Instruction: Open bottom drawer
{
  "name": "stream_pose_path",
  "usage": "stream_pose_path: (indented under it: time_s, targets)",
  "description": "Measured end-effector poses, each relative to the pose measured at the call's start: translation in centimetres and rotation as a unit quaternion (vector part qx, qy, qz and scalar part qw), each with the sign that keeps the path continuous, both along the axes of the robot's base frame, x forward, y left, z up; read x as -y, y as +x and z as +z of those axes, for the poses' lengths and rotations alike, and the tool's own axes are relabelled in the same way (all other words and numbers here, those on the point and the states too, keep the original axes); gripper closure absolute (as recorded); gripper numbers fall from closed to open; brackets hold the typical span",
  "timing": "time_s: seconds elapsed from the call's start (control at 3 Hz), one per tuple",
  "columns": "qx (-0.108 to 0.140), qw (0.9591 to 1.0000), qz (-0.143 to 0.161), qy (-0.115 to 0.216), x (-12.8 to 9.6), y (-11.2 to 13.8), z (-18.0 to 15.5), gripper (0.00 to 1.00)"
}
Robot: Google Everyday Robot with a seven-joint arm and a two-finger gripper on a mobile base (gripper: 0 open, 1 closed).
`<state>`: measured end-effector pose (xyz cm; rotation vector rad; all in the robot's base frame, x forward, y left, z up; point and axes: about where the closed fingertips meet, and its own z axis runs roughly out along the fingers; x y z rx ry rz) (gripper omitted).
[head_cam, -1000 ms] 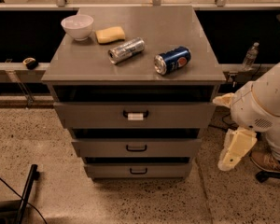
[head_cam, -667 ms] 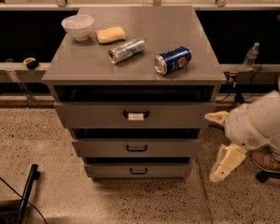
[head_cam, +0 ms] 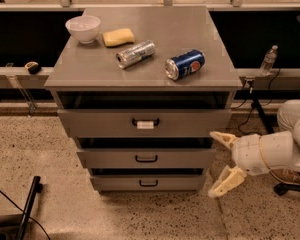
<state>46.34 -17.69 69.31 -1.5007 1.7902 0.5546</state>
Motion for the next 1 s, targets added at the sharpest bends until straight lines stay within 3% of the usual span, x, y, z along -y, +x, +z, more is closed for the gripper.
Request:
stream_pose_path:
  time_s: [0.33, 0.67, 1.0]
  targets:
    - [0.003, 0.9999, 0.001, 0.014, -0.6, 0.3, -0.4, 0.00]
    - [0.023, 0.9973, 0.019, 0.067, -3.5, 1.3, -4.7, 0.00]
    - [0.038, 0.9918, 0.071, 0.099, -6.5, 1.8, -12.0, 0.00]
